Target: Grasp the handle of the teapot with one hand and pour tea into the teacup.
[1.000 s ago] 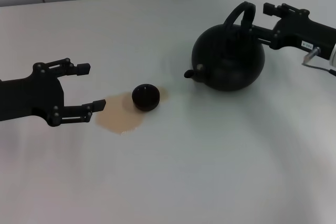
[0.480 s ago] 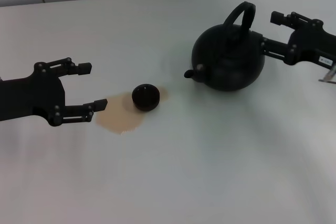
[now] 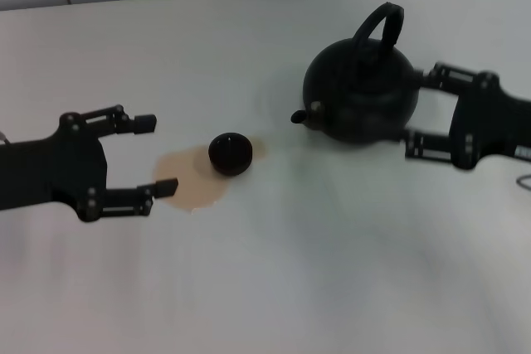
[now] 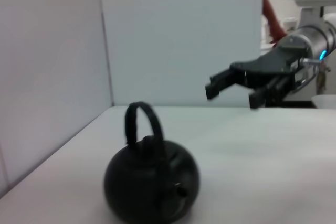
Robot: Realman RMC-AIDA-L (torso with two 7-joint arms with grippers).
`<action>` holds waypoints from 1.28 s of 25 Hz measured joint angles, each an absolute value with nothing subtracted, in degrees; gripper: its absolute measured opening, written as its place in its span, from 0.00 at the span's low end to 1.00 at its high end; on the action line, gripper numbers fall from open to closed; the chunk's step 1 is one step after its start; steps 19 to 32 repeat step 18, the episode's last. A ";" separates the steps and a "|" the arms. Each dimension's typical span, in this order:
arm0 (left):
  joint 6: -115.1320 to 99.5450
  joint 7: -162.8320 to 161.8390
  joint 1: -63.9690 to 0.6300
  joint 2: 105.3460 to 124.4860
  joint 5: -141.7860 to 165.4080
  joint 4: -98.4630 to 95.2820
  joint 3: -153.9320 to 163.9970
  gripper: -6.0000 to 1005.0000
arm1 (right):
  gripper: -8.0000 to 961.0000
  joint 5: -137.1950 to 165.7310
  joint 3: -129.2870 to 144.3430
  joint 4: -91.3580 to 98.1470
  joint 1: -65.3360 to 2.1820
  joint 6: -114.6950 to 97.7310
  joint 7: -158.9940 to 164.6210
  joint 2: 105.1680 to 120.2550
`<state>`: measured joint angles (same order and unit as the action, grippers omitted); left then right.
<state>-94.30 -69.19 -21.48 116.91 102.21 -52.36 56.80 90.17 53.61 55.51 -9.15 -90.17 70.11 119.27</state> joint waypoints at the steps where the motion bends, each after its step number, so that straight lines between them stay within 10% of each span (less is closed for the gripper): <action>1: -95.35 -69.22 -21.16 117.02 102.25 -52.71 56.78 0.83 | 0.80 91.73 53.61 56.07 -9.15 -91.04 70.20 119.27; 32: -106.65 -69.10 -20.02 117.99 100.80 -51.22 50.00 0.83 | 0.80 97.88 52.90 58.80 -9.59 -97.62 69.97 119.24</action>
